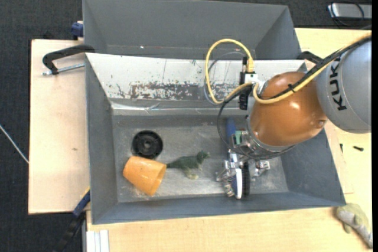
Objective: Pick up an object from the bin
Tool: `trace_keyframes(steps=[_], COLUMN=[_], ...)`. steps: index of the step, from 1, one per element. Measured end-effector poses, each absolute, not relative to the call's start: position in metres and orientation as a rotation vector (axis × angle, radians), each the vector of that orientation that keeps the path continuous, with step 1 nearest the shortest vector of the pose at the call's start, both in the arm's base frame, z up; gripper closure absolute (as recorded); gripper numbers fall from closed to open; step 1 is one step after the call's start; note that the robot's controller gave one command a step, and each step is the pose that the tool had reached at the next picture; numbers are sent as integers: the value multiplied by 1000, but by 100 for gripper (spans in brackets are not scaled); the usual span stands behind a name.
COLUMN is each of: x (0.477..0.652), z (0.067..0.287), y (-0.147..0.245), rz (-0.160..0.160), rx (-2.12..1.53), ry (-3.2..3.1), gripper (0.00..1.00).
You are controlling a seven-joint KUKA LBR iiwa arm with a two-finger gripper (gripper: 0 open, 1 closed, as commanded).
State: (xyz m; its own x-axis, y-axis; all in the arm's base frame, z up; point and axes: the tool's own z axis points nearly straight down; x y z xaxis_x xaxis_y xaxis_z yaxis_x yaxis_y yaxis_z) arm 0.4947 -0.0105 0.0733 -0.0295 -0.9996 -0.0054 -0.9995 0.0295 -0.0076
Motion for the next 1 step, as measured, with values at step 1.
trace_keyframes(steps=[1], x=[497], z=[133], y=[-9], rz=[-6], rx=[-2179], ry=[2252], gripper=[100])
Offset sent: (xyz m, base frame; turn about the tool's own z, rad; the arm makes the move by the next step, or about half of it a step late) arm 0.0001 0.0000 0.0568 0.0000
